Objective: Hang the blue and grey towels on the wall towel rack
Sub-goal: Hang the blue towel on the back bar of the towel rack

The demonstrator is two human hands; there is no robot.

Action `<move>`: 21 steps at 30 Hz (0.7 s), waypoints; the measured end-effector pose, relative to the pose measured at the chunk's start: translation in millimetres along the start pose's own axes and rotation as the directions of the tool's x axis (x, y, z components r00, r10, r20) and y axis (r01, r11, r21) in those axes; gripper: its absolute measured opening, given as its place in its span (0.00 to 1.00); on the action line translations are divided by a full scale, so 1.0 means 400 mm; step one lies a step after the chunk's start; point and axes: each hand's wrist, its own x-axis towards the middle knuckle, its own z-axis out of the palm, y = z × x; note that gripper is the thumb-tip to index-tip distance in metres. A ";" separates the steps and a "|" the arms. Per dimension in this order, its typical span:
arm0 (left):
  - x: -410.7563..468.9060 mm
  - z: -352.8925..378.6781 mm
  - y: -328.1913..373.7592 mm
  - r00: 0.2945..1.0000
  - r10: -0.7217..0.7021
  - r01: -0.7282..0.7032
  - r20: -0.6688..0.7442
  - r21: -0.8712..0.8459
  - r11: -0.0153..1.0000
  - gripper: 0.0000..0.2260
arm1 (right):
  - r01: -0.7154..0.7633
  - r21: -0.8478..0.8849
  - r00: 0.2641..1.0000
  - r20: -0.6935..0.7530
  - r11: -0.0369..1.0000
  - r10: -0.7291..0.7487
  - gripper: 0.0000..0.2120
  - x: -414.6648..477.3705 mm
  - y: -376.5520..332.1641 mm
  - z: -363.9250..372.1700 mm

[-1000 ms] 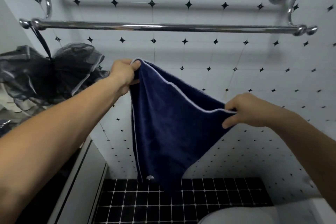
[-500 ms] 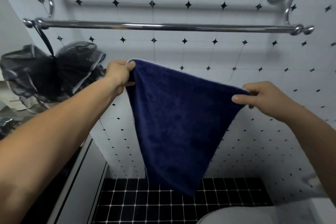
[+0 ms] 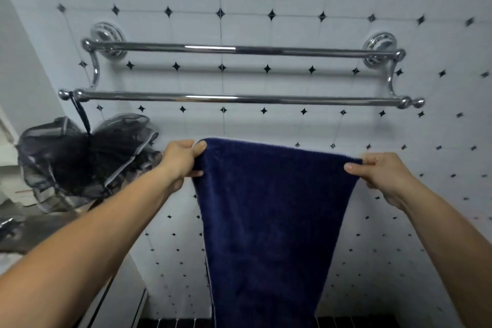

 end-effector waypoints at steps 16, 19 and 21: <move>0.049 0.034 0.149 0.962 0.151 -0.248 -0.227 -0.500 0.830 0.08 | 0.200 0.629 0.980 -0.141 0.751 -0.143 0.11 0.158 -0.130 0.078; 0.076 0.006 0.164 0.942 0.334 -0.322 -0.027 -0.352 0.879 0.04 | 0.257 0.673 0.966 -0.201 0.693 -0.162 0.13 0.191 -0.172 0.089; 0.105 -0.010 0.154 0.934 0.355 -0.328 0.043 -0.291 0.899 0.07 | 0.256 0.730 0.967 -0.186 0.633 -0.177 0.12 0.207 -0.198 0.108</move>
